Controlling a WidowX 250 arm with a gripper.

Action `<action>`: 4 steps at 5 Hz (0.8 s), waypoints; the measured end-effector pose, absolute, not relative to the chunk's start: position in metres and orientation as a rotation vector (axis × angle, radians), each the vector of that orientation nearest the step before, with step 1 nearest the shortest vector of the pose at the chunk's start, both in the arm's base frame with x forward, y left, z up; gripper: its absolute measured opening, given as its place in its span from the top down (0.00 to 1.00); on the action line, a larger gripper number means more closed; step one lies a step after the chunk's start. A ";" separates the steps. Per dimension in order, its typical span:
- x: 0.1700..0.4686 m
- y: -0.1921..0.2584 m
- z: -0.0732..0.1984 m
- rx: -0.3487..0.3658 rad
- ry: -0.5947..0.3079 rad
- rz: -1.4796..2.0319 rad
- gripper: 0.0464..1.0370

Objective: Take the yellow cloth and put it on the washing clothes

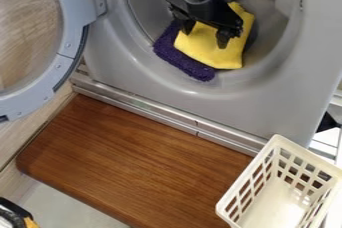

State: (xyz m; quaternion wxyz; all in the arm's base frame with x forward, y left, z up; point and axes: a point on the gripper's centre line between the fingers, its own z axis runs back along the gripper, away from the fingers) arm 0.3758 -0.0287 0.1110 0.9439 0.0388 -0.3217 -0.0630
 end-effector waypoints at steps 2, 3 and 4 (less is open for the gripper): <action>0.324 -0.032 0.114 0.076 -0.466 -0.113 0.04; 0.287 -0.046 0.082 0.008 -0.305 -0.082 0.04; 0.261 -0.063 0.049 -0.011 -0.219 -0.114 0.04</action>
